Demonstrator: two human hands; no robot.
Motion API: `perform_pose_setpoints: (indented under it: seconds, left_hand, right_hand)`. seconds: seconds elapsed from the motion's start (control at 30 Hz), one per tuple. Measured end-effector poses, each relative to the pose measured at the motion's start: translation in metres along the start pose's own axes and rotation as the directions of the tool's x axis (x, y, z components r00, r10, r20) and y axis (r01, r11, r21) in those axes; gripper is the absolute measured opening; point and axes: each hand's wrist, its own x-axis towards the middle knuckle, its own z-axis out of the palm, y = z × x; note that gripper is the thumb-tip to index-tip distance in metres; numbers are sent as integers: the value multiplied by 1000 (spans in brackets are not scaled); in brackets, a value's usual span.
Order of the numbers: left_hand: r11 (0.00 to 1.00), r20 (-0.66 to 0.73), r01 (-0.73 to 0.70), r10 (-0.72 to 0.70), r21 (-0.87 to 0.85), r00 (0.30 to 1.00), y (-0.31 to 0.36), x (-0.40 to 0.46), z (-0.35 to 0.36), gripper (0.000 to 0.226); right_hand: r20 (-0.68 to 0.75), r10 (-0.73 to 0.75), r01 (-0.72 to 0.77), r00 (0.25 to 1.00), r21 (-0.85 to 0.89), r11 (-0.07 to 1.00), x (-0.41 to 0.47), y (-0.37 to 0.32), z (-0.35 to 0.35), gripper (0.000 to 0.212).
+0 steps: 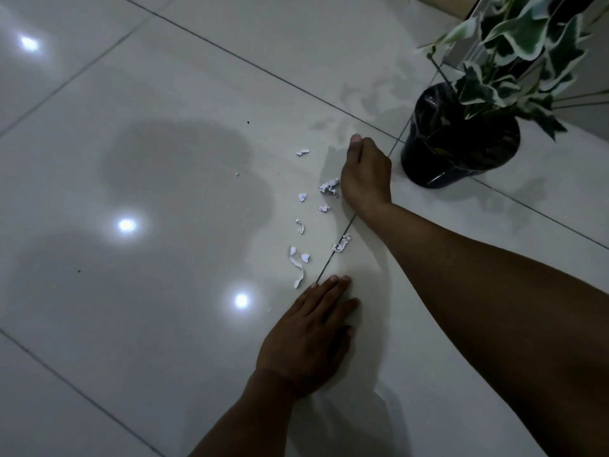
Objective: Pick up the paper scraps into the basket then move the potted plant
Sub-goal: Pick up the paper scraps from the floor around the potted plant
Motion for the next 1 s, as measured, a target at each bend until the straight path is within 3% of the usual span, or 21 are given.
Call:
perform_pose_setpoints:
  seconds: [0.2,0.4,0.53,0.6,0.73,0.83,1.0]
  left_hand:
    - [1000,6,4,-4,8,1000,1,1,-2,47]
    - [1000,-12,-7,7,0,1000,1,1,-2,45]
    - [1000,-5,3,-2,9,1000,-1,0,-2,45]
    - [1000,-4,-2,2,14,1000,-1,0,-2,45]
    - [999,1,7,-7,34,1000,-2,0,-3,47]
    - [1000,10,7,-7,19,1000,-1,1,-5,48]
    - [999,15,19,-20,29,1000,1,1,-9,49]
  right_hand:
    - [135,35,-39,990,26,999,3,-6,12,25]
    - [226,-104,140,969,-150,979,5,-23,23,31]
    - [327,-46,140,944,-270,953,10,-32,31,30]
    - [308,-19,110,951,-280,954,8,-35,33,22]
    - [270,62,10,961,-258,966,3,-38,33,11]
    - [277,18,44,961,-219,975,-5,-35,28,10]
    - [211,72,-74,975,-1,997,-28,-33,12,28]
